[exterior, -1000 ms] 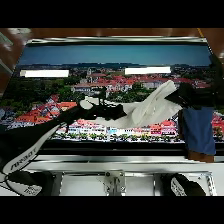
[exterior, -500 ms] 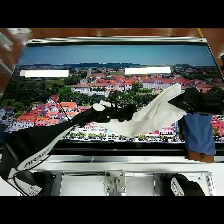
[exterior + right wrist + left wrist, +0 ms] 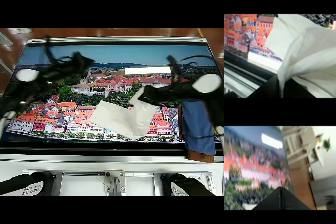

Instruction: Fold the shirts.

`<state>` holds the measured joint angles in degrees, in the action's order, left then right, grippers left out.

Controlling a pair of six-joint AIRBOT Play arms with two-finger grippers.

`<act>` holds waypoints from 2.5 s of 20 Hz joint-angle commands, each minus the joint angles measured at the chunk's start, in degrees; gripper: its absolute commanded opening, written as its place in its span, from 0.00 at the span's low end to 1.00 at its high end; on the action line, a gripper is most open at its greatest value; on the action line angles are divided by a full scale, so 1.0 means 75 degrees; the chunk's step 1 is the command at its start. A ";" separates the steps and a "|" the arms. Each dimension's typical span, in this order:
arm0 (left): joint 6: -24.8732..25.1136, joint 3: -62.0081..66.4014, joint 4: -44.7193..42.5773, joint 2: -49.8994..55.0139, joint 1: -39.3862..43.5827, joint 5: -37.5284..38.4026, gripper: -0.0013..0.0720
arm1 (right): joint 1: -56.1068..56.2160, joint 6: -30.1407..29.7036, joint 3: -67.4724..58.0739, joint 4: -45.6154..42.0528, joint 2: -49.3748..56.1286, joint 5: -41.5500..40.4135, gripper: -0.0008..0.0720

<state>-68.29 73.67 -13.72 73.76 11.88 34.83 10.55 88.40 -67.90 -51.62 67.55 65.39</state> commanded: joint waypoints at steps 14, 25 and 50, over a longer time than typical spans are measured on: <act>0.0017 0.0000 -0.0662 -0.2567 -0.2818 0.2847 0.08 | 0.2702 0.0350 -0.0009 0.1553 0.3179 -0.3984 0.22; 0.0020 0.0000 -0.0729 -0.2567 -0.2818 0.3110 0.08 | 0.0210 0.0746 0.0003 -0.2460 0.2055 0.0906 0.91; -0.0038 0.0000 -0.1058 -0.2509 -0.2818 0.3168 0.08 | -0.2031 -0.2267 0.1233 0.2783 -0.0393 -0.1192 0.11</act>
<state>-68.71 73.67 -20.27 54.74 -9.23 58.59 -0.14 74.19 -49.60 -32.88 70.98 51.68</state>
